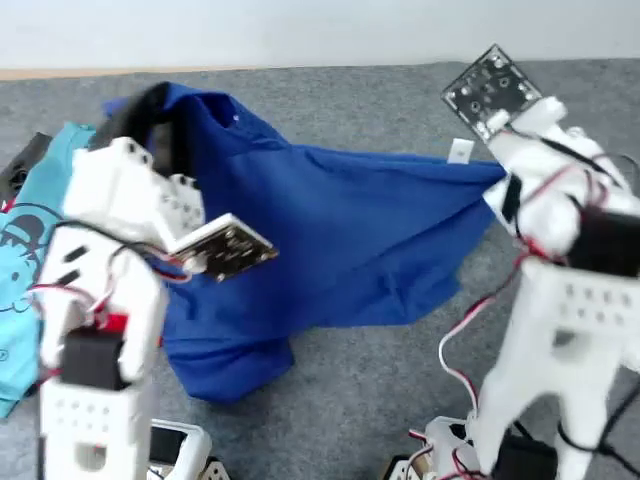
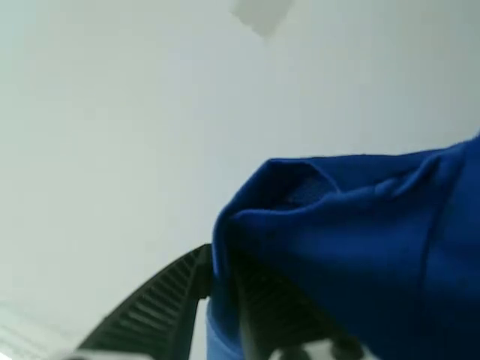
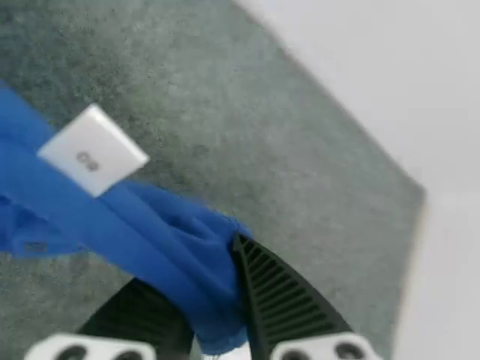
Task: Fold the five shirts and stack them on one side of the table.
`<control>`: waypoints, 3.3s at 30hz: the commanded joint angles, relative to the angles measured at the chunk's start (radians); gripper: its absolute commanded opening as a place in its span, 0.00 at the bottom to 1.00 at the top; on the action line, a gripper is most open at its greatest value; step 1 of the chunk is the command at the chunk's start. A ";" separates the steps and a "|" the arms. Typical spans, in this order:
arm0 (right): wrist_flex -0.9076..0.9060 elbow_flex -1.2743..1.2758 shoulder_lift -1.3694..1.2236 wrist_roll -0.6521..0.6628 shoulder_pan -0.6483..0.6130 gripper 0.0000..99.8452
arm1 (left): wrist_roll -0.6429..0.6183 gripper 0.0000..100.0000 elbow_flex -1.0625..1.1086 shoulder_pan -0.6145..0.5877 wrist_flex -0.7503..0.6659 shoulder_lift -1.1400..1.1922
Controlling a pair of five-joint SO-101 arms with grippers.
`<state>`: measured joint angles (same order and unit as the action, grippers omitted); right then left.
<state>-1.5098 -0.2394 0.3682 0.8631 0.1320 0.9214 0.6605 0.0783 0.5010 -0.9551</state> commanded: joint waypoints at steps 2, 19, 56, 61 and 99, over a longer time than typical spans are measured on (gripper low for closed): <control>0.257 0.155 -0.045 0.014 -0.008 0.01 | 0.017 0.00 0.177 -0.011 -0.296 0.100; 0.878 0.175 -0.282 0.017 -0.008 0.01 | -0.160 0.00 -0.444 -0.080 -0.539 0.961; 0.857 -0.233 -0.707 0.130 -0.007 0.01 | -0.097 0.00 -1.047 -0.077 -0.241 1.395; 0.716 -0.238 -0.696 0.130 -0.010 0.01 | -0.097 0.00 -1.047 -0.066 -0.049 1.338; 0.053 -0.222 -0.771 0.233 -0.007 0.01 | -0.008 0.00 -0.774 -0.003 1.252 1.142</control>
<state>-1.4362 -0.4127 -0.4173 1.0902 0.1089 0.8784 -0.1542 0.0598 1.7238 0.2417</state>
